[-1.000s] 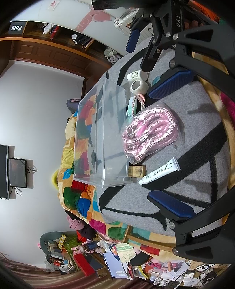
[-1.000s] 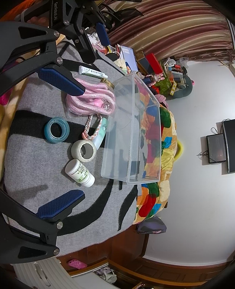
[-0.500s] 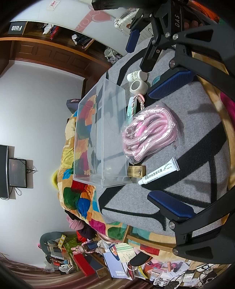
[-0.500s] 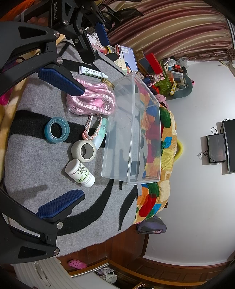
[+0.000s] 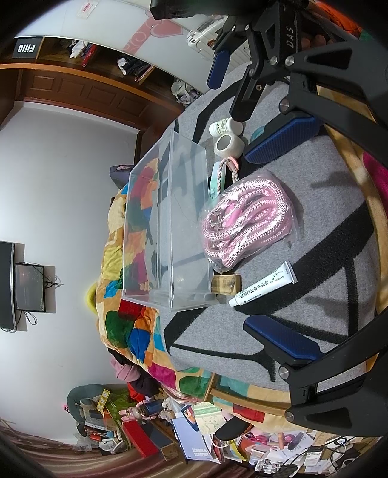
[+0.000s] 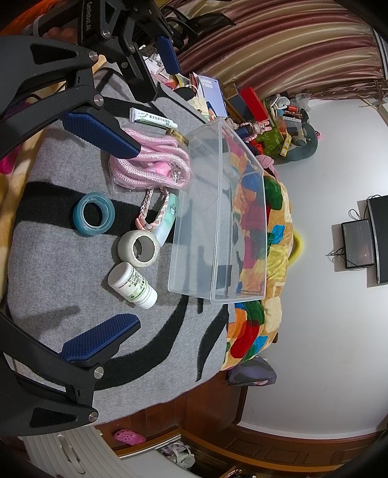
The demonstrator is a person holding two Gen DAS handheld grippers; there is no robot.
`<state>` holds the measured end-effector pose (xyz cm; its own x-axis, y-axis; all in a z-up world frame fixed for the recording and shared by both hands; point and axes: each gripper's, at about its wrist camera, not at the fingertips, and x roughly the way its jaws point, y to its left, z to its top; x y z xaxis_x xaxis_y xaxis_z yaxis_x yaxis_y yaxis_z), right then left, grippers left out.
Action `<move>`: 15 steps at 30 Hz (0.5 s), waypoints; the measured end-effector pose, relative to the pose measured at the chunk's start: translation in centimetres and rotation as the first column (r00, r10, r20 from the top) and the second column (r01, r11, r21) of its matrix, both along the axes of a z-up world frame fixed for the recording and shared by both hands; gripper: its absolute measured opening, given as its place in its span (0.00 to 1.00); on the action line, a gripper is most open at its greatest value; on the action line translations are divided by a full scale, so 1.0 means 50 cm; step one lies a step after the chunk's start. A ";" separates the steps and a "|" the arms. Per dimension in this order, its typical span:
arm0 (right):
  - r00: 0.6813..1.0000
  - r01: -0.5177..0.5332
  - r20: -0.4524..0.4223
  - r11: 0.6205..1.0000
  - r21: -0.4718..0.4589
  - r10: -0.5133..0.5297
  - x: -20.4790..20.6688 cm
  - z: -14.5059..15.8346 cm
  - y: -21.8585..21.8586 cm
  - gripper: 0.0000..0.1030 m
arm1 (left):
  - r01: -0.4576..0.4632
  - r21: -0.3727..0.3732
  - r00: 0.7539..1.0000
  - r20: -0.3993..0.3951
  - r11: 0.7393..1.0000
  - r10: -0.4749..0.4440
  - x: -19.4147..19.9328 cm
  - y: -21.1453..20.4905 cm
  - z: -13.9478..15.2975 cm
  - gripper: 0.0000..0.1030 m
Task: Organize objects
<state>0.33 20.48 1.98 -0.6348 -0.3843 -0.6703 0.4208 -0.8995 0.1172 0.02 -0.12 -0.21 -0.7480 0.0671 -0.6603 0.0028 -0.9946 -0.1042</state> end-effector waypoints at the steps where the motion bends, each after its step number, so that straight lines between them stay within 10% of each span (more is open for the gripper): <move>1: 1.000 0.000 -0.001 1.000 0.000 0.000 0.000 0.000 0.000 1.00 | 0.002 -0.001 1.000 0.000 1.000 -0.002 0.001 0.003 -0.001 1.00; 15: 1.000 0.007 0.013 1.000 0.000 -0.007 -0.011 -0.010 0.005 1.00 | 0.008 0.019 0.999 0.035 1.000 -0.008 -0.006 -0.006 -0.020 1.00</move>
